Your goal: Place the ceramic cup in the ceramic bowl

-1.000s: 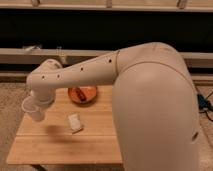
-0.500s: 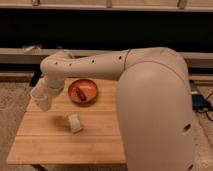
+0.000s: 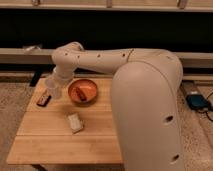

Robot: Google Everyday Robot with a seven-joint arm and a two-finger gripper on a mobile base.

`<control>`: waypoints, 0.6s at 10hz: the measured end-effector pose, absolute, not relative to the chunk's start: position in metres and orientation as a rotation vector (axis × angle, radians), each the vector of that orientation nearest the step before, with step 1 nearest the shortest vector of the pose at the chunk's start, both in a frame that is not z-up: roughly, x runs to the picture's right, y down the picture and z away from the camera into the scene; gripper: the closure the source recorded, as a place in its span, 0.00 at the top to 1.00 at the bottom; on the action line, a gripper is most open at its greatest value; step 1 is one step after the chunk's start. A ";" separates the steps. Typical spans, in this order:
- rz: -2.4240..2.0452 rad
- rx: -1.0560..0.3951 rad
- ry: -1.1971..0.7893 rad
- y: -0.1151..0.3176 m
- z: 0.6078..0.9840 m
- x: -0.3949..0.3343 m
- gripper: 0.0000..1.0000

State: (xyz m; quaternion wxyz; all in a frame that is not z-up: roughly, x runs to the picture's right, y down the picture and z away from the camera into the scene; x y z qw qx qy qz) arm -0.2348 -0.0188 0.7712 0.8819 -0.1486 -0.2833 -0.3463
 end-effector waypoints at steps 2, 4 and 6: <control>-0.668 -0.314 -0.538 -0.031 0.788 -0.217 0.00; -0.614 -0.323 -0.492 -0.038 0.804 -0.199 0.00; -0.566 -0.329 -0.462 -0.045 0.815 -0.178 0.00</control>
